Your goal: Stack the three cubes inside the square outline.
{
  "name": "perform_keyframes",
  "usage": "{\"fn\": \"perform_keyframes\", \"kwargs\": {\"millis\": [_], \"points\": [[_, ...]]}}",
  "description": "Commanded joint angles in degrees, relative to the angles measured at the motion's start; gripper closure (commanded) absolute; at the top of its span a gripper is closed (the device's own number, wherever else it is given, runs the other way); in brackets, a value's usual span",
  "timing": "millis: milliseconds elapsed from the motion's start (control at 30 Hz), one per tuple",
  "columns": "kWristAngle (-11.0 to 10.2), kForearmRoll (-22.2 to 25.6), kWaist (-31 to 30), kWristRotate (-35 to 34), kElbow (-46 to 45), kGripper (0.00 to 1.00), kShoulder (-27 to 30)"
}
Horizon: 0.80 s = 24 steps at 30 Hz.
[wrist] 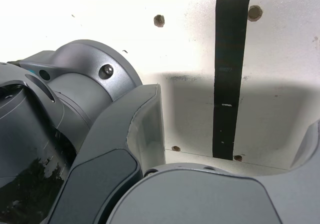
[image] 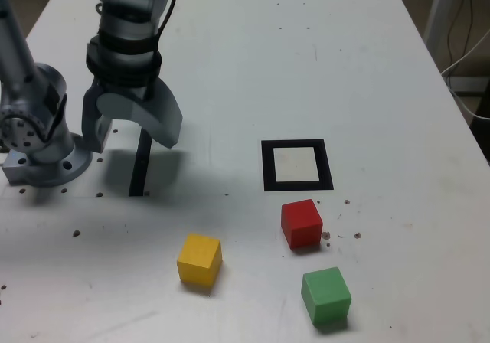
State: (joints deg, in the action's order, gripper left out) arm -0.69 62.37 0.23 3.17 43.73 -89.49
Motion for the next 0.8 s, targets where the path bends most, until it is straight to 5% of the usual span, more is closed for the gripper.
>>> {"fn": "perform_keyframes", "kwargs": {"millis": [0,433,767], "points": [[-0.13,0.15,-0.09,0.14,0.1,0.0,-0.29],[-0.45,-1.21,-0.76,0.16,0.12,0.0,-0.35],[1.46,-0.88,-1.36,-1.22,2.55,0.0,0.22]]}}
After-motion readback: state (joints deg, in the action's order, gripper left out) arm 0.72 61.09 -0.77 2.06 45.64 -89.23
